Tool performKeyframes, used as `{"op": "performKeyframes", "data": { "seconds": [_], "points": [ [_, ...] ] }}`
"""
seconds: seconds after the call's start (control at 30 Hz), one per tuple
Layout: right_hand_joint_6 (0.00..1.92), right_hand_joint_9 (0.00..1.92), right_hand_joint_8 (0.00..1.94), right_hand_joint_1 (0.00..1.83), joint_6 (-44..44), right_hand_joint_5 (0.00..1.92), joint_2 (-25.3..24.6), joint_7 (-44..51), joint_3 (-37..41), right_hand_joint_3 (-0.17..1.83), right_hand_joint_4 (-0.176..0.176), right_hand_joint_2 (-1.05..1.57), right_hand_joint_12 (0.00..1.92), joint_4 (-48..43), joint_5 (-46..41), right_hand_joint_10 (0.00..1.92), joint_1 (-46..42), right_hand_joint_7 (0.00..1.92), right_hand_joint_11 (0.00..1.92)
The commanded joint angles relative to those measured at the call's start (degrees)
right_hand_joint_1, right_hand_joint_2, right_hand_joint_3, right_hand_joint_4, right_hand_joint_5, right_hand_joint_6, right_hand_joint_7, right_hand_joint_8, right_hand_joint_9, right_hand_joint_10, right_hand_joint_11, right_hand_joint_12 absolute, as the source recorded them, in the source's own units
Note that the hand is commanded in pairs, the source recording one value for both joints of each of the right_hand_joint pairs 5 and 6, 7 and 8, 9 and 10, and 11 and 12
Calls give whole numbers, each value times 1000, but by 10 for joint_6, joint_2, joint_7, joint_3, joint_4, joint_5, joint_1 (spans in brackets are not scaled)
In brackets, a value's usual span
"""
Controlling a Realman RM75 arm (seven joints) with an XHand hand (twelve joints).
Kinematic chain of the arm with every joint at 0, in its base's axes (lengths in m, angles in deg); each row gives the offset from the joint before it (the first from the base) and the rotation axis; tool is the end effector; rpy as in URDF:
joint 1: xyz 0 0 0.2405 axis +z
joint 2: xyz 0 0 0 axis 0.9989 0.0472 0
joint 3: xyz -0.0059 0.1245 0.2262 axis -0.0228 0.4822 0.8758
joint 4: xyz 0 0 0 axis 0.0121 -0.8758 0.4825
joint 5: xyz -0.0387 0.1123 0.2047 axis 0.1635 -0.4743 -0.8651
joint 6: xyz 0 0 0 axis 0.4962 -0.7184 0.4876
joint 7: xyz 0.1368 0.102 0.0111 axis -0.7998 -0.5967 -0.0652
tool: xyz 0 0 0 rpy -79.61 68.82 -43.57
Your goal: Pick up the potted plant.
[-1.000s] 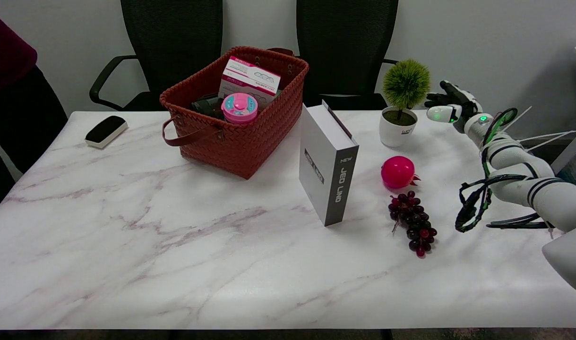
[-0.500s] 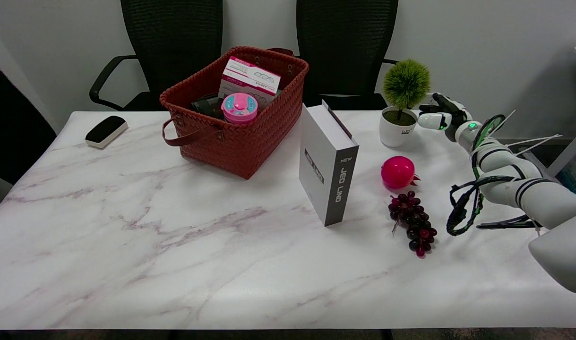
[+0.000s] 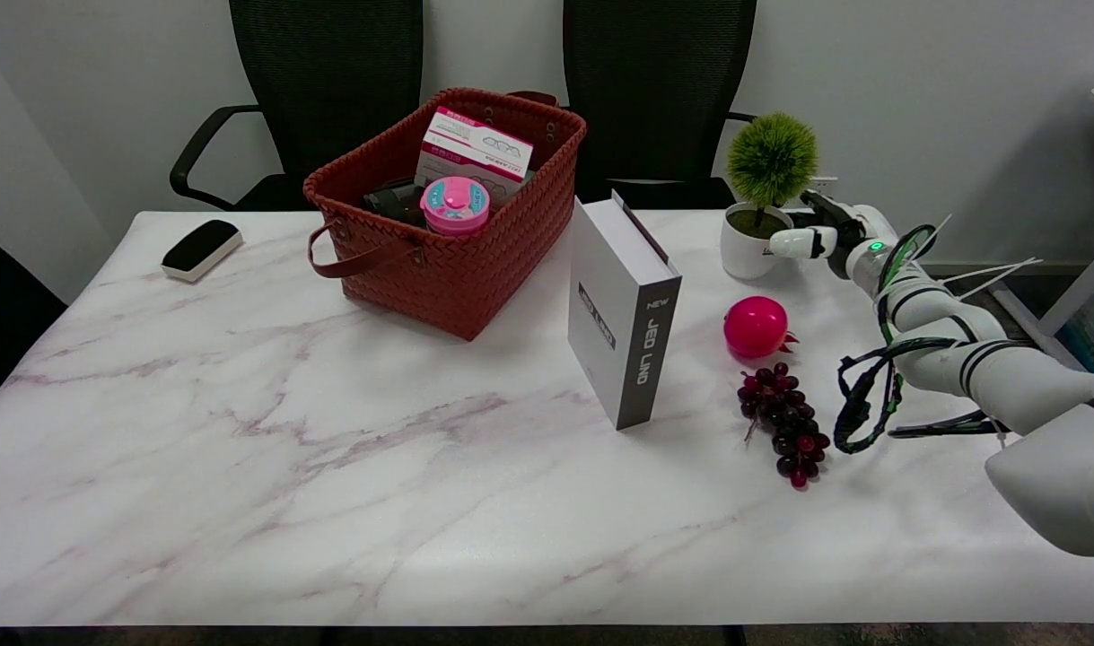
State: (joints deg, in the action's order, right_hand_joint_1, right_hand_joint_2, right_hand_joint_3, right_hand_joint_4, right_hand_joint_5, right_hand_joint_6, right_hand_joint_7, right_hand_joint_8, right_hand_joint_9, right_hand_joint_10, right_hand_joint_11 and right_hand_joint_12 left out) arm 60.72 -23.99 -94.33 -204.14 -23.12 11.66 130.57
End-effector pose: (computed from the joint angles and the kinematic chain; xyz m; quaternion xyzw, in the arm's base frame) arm -0.2920 -0.4701 0.5812 0.3841 -0.3920 0.4484 0.7055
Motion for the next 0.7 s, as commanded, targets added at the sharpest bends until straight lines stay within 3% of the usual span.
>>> {"op": "performKeyframes", "data": {
  "seconds": [0.03,0.33,0.63,0.67,0.7],
  "points": [
    [69,372,391,1275,5,69,-17,2,-2,512,0,-706,199,-2,29,372,7,391,199],
    [94,379,397,1323,6,94,-20,1,-3,559,0,-540,203,-1,41,379,6,397,203],
    [142,394,412,1388,7,142,-24,-3,1,594,0,-126,205,3,41,394,3,412,205],
    [144,396,412,1385,6,144,-24,-8,-2,612,0,-81,211,1,42,396,5,412,211],
    [144,397,411,1385,-1,144,-21,-96,-74,618,0,-41,233,-38,62,397,36,411,233]
  ]
}}
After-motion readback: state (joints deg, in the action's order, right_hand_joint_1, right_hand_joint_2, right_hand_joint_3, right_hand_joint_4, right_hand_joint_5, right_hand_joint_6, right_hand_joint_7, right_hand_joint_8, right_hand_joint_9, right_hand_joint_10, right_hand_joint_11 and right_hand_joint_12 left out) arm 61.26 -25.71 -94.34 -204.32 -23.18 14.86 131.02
